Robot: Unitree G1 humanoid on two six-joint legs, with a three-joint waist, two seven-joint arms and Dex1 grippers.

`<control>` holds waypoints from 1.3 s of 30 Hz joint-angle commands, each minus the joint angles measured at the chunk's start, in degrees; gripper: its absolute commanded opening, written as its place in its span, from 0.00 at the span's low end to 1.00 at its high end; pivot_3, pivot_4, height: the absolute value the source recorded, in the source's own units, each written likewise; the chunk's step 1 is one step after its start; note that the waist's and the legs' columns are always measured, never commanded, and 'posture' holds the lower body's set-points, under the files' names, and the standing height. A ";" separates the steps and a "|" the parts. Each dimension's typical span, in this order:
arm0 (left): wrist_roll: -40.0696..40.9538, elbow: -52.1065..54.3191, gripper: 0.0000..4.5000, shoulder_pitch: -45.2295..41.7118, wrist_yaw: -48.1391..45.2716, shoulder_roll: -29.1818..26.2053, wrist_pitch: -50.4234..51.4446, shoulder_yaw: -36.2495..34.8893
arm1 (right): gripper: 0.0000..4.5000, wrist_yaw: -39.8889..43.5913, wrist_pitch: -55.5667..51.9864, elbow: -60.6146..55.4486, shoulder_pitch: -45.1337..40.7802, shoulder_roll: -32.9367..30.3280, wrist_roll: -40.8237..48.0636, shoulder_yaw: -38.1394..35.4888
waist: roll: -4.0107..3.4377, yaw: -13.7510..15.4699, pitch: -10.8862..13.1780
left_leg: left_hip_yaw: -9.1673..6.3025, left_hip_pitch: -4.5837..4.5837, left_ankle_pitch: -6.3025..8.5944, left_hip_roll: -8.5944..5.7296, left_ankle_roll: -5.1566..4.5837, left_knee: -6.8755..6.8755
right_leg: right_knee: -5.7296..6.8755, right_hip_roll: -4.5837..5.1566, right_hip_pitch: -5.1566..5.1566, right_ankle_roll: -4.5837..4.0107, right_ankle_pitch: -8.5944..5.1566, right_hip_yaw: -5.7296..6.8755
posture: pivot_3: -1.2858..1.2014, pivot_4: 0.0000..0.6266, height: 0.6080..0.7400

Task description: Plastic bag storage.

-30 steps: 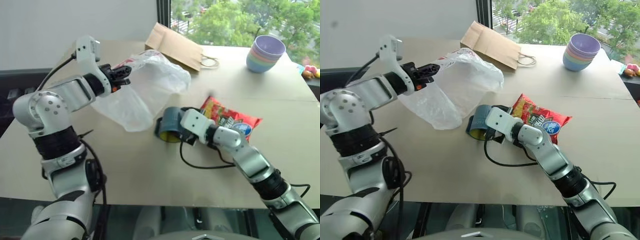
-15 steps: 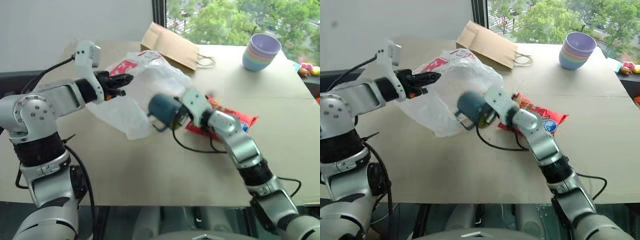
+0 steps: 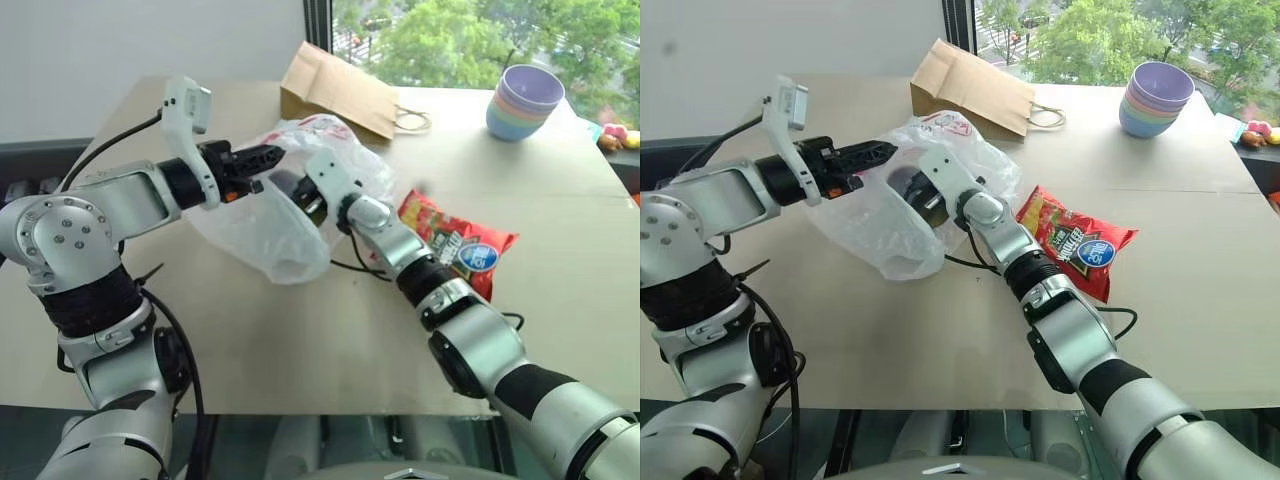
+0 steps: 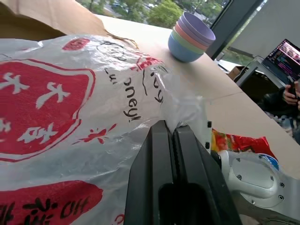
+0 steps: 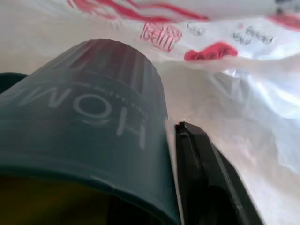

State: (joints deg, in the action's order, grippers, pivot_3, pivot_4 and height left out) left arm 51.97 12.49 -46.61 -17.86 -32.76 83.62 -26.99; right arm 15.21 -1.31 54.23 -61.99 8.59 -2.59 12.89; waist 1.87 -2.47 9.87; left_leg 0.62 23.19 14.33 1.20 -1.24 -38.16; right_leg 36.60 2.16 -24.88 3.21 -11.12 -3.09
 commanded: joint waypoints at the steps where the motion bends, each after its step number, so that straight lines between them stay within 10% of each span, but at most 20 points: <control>1: 0.51 2.57 0.00 0.86 1.71 0.48 -0.99 -1.86 | 0.56 0.75 5.63 -1.98 -2.63 2.46 -1.94 1.21 | -0.01 -0.13 0.00 | -0.02 0.07 0.00 0.00 0.01 0.00 | -0.01 0.02 -0.06 0.00 0.00 0.02 | 0.52 0.24 1.00; 6: -0.99 1.31 0.00 1.05 4.53 3.07 -4.95 -2.19 | 0.99 6.14 4.62 -7.95 0.64 -1.73 0.27 -1.01 | -0.01 -0.08 0.00 | -0.14 0.67 -0.26 -0.01 0.43 -0.04 | 0.24 -0.06 -0.79 -0.10 0.07 0.10 | 0.52 0.24 1.00; 15: -2.96 0.14 0.00 2.18 4.62 4.44 -11.18 1.59 | 0.99 26.10 -25.77 -63.95 22.39 -20.52 16.77 -3.59 | -0.01 0.56 0.01 | -0.37 0.78 -0.14 -0.02 0.19 -0.11 | 0.21 0.02 -0.69 -0.11 0.08 0.32 | 0.52 0.24 1.00; 23: -4.28 0.19 0.00 3.68 1.73 3.20 -14.81 5.74 | 0.99 24.07 -55.35 -95.07 41.42 -42.42 35.21 -25.31 | -0.03 0.70 0.02 | -0.36 0.69 -0.14 -0.09 0.17 -0.15 | 0.19 -0.09 -0.56 -0.16 0.03 0.39 | 0.52 0.24 1.00; 30: -4.55 -1.52 0.00 3.63 -1.20 2.99 -16.27 8.13 | 0.99 13.20 -71.80 -94.54 51.60 -38.79 39.30 -42.13 | 0.02 0.80 -0.01 | 0.08 0.55 -0.16 -0.01 0.14 -0.31 | 0.18 -0.32 -0.46 -0.13 0.00 0.12 | 0.52 0.24 1.00; 39: -3.39 -0.70 0.00 2.78 -1.07 2.48 -15.05 8.03 | 0.99 5.98 -71.22 -78.36 46.60 -30.75 38.42 -39.76 | -0.01 0.27 -0.01 | 0.21 0.54 -0.16 0.02 0.13 -0.32 | 0.21 -0.38 -0.51 -0.13 0.01 -0.02 | 0.52 0.24 1.00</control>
State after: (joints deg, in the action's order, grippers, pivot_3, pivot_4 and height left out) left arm 47.46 9.95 -42.49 -18.93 -29.61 68.53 -17.61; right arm 21.80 -73.48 -24.15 -14.41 -22.03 35.23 -26.77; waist 1.86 -2.20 9.86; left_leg 0.84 23.76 14.17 1.22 -1.11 -38.47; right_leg 36.80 1.79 -25.41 3.09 -11.11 -3.12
